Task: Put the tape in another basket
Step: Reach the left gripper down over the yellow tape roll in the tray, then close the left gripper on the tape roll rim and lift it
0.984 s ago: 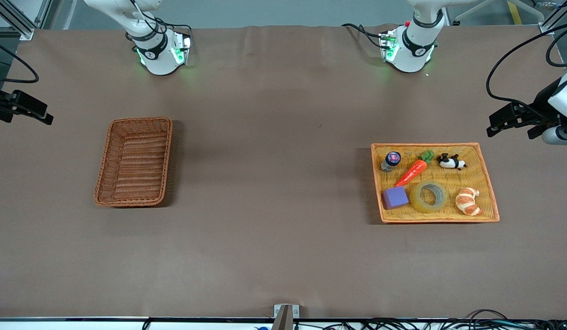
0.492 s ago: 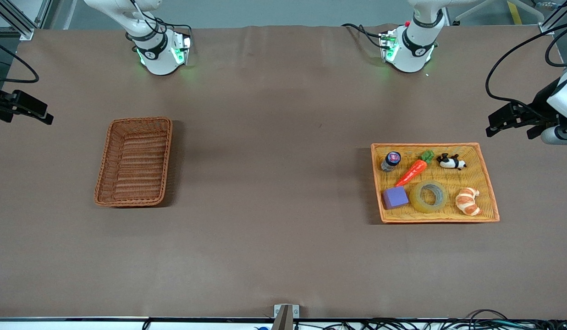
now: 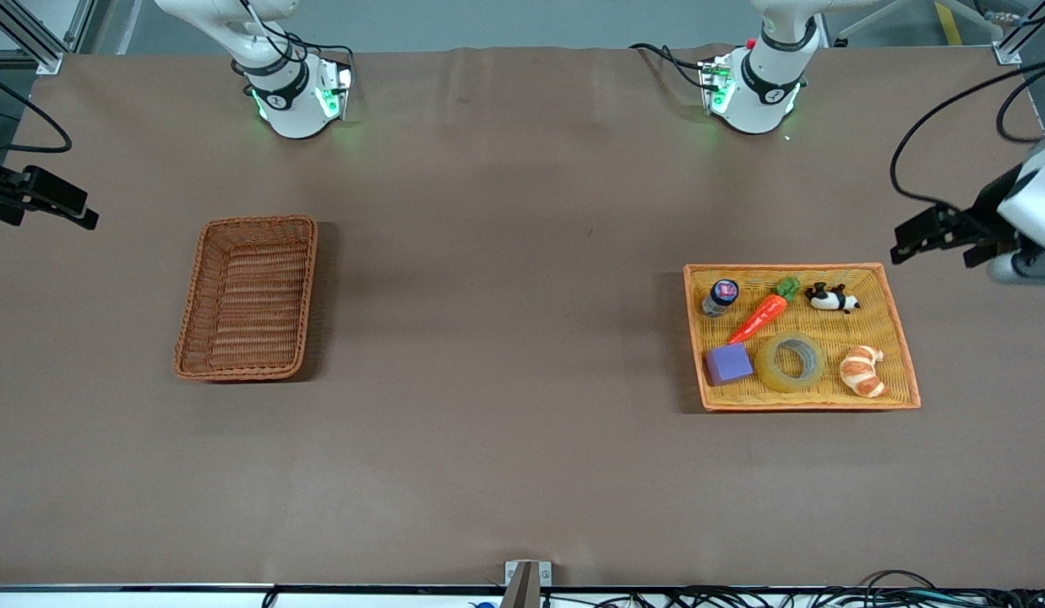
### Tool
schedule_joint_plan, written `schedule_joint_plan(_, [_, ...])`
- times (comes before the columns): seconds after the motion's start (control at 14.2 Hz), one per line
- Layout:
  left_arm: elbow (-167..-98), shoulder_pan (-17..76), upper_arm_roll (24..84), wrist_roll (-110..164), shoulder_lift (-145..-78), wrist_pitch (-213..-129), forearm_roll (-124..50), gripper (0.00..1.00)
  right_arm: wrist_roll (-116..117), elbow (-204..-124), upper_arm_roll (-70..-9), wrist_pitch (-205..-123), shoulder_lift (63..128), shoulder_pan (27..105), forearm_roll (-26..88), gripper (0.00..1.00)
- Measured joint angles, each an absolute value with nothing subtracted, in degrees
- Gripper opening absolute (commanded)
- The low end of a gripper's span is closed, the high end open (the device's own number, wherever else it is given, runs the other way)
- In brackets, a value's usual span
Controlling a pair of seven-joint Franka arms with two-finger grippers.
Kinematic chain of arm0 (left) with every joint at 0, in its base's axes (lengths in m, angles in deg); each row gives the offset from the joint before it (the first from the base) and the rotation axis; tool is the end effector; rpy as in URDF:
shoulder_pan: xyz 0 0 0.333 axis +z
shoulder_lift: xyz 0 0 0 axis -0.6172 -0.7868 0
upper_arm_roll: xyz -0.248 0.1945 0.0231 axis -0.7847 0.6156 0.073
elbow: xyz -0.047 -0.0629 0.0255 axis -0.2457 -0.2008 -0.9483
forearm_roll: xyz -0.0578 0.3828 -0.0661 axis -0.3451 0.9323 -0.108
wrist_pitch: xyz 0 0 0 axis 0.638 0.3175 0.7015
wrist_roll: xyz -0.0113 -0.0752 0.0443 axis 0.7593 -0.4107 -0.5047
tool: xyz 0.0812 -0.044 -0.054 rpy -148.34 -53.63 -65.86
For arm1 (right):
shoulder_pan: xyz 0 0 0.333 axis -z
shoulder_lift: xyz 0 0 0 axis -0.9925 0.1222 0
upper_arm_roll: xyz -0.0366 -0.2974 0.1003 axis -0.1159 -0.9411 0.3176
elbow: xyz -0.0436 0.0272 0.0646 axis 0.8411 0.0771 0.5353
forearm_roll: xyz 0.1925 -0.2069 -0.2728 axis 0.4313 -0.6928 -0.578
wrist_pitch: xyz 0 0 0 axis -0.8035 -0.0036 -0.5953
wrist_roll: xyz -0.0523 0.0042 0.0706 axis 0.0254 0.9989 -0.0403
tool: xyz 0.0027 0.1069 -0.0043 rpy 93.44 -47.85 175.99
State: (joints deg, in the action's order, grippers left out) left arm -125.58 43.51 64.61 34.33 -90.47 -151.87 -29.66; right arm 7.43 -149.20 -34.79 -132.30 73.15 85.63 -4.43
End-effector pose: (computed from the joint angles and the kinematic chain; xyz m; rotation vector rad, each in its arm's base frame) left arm 0.5886 -0.0208 0.5712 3.0952 -0.0751 0.0279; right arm 0.5514 -0.0266 0.6478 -3.1135 0.1313 0.0588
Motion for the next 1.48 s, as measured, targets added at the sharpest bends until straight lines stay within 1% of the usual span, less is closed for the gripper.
schedule_joint_plan(0.28, [-132.18, 43.83, 64.83, 34.33, -95.74, -163.90, -29.66, 1.00, 7.43, -149.19, -34.77, -132.19, 73.14, 85.63, -4.43, 1.00])
schedule_joint_plan(0.49, [-133.79, 44.15, 64.85, 34.34, -102.21, -168.88, -29.66, 0.99, 7.43, -149.19, -34.77, -132.16, 73.14, 85.63, -4.43, 1.00])
schedule_joint_plan(0.98, [-133.86, 44.17, 64.83, 34.37, -115.07, -176.51, -29.66, 0.97, 7.44, -149.19, -34.76, -132.15, 73.14, 85.63, -4.43, 1.00])
schedule_joint_plan(1.19, [-134.15, 44.17, 64.85, 34.45, -118.00, -178.16, -27.61, 0.91, 7.44, -149.19, -34.76, -132.14, 73.14, 85.63, -4.43, 1.00])
schedule_joint_plan(1.41, [-134.59, 44.38, 64.91, 34.45, -119.87, -178.60, -25.51, 0.87, 7.44, -149.19, -34.76, -132.14, 73.14, 85.63, -4.43, 1.00])
schedule_joint_plan(1.48, [-134.63, 44.80, 64.93, 34.45, -120.14, -178.64, -25.25, 0.82, 7.44, -149.19, -34.76, -132.14, 73.14, 85.63, -4.43, 1.00])
